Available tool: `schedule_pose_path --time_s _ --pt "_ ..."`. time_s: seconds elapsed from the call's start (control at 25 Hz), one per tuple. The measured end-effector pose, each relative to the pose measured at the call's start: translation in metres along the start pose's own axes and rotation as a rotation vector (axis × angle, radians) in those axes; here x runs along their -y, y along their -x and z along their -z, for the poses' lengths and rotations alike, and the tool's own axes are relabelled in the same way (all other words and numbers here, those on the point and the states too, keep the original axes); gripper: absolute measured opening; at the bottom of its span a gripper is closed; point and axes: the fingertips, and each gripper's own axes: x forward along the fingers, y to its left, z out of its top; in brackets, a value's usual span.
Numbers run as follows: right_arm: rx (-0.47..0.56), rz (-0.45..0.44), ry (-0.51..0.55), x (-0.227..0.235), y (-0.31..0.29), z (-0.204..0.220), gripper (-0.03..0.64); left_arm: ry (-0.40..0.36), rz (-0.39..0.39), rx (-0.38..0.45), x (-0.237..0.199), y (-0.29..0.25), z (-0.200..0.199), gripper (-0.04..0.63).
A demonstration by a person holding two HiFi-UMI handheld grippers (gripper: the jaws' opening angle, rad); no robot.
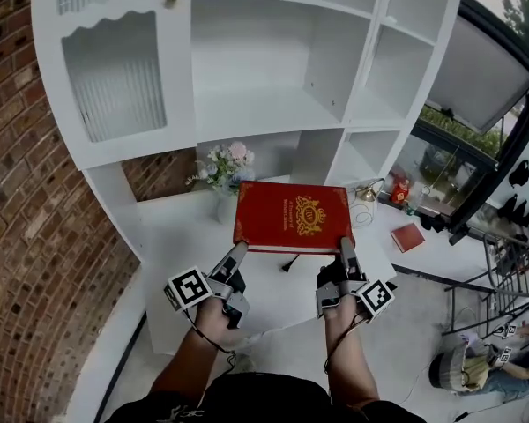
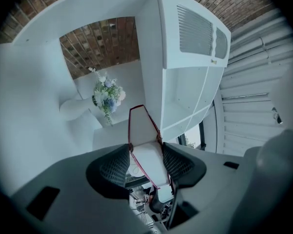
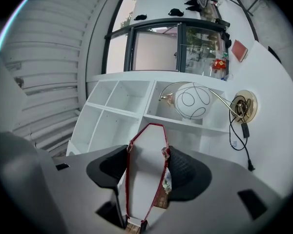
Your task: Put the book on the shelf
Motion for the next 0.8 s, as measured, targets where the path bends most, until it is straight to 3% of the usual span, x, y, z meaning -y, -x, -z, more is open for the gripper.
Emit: schedule_pose_path --time_s 0.08,0.56,0.8 --pt "-0.005 -0.008 -0.005 0.001 -0.01 0.001 0.271 -0.026 -0.049 0.0 -0.009 -0.002 -0.006 0.224" --pt "-0.09 -0.027 -0.037 0.012 -0.056 -0.028 0.273 -0.081 -0.093 0.068 -0.003 -0.037 -0.006 0.222" --pt "-0.136 -0.058 -0.074 0.011 -0.072 -0.044 0.273 -0.159 -0.111 0.106 0.014 -0.05 0.0 0.221"
